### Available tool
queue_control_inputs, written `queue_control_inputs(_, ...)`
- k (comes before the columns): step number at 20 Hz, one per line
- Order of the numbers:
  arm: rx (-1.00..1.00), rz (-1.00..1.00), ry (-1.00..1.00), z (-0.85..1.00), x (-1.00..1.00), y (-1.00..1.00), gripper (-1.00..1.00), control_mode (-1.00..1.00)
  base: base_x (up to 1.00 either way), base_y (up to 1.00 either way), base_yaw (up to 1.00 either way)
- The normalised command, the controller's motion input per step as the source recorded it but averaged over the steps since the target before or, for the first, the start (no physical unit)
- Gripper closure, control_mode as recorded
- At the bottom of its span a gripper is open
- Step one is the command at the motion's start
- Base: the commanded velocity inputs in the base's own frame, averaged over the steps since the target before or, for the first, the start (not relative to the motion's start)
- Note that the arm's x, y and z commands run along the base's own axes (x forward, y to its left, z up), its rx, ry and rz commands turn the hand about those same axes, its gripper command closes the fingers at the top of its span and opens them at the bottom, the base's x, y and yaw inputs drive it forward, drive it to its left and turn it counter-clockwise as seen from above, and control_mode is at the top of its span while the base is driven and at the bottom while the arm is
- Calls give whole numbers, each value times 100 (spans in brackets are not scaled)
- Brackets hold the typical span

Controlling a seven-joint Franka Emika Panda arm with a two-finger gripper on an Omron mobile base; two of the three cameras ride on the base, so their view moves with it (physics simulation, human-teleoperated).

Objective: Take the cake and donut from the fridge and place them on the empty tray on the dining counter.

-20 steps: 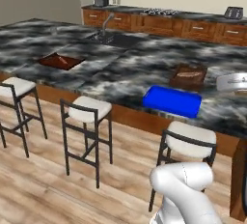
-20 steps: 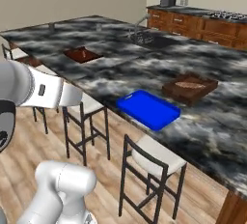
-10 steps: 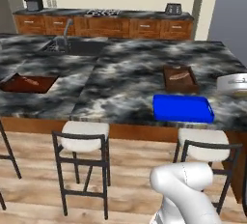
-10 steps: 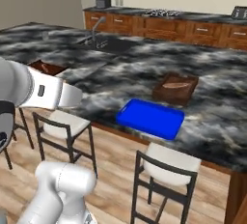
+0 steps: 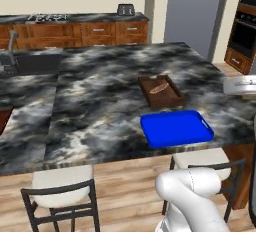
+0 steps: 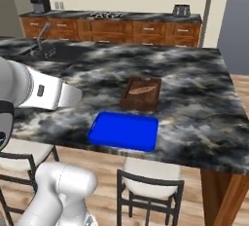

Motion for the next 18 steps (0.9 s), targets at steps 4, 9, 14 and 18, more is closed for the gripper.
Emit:
queue_control_inputs(4, 0, 0, 0, 0, 0, 0, 100, 100, 90, 37, -62)
queue_control_inputs(9, 2, -22, 18, -42, 60, 0, 100, -100, 39, 3, -22)
queue_control_inputs(14, 13, -11, 26, -82, 89, 9, 100, -100, 0, 0, 0)
queue_control_inputs(18, 12, 0, 15, -89, 97, 2, 100, -100, 0, 0, 0)
